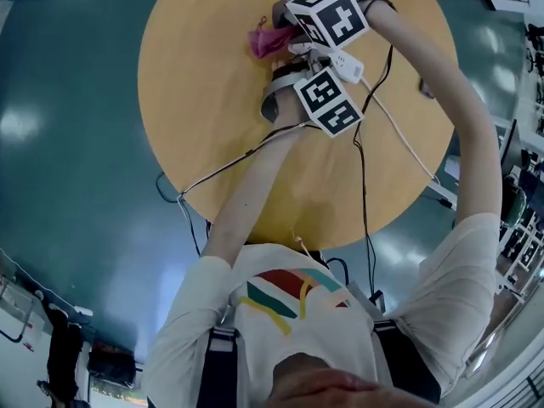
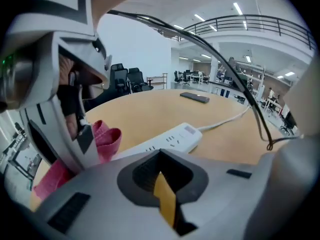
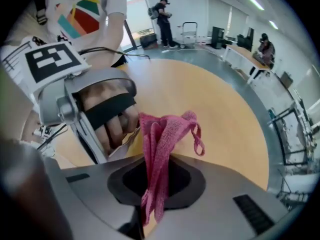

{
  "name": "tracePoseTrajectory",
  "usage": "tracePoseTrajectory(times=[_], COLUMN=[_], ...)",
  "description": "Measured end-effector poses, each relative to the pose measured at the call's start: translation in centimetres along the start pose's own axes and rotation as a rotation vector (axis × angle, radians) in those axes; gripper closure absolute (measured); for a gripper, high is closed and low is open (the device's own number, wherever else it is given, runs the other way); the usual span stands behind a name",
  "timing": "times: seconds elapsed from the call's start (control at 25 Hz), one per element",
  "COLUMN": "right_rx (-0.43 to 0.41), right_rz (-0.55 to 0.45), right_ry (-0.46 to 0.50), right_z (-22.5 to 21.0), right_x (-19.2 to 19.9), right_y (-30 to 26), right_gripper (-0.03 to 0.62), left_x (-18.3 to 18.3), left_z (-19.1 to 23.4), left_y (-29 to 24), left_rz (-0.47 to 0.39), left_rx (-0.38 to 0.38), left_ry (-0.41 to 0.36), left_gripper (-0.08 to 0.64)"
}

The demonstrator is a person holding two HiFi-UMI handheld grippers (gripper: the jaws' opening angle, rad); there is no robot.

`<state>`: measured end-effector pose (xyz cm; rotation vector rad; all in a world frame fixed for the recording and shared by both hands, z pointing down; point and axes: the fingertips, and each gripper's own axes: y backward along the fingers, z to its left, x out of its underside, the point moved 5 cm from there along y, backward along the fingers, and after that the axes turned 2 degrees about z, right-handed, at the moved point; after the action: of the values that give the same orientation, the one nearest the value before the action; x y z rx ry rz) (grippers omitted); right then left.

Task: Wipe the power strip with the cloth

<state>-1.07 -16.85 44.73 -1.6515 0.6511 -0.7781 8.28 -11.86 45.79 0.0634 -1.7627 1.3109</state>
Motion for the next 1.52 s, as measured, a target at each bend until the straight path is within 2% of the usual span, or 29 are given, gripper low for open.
tracePoseTrajectory(times=[0.12,0.4,0.68,0.88,1.08,1.2,1.32,1.4,1.52], right_rx=[-0.089,-0.139,-0.142,-0.124,-0.106,-0.046,0.114,0.249,0.511], right_rz=[0.017,0.051,0.082,0.142,0.132,0.09,-0.054,-0.195,-0.415], right_ry=[0.129,0.289,0.338,0.31,0.206,0.13,-0.051,-0.241,-0.565], right_z=[-0.2,0.0,-0.4,-0.4,-0.9,-0.8,0.1,1.3,4.2], right_x=[0.6,-0.5,0.8,2.1,4.4,3.8,2.6,2.2,2.9], right_y=[-0.7,-1.1,-0.9,-1.0,-0.9,0.3,2.7,4.6,8.5], right_gripper=[0.553,0.554,0.554,0.554,0.554,0.554,0.554,0.554,0.554], left_x=[0.0,-0.1,-0.4,0.4,-0.1,-0.3,0.0,0.5,1.0], left_z=[1.1,1.7,2.3,1.4,1.6,1.7,1.5,1.6,2.2], left_y=[-0.5,0.1,-0.3,0.2,-0.5,-0.3,-0.7,-0.5,2.0], left_rz=[0.004,0.044,0.047,0.049,0.055,0.044,0.032,0.022,-0.045], left_rx=[0.046,0.049,0.049,0.044,0.049,0.057,0.095,0.119,0.08], left_ry=[0.045,0.052,0.079,0.084,0.043,0.057,0.097,0.153,0.246], left_gripper=[0.524,0.524,0.523,0.523,0.524,0.524,0.524,0.524,0.524])
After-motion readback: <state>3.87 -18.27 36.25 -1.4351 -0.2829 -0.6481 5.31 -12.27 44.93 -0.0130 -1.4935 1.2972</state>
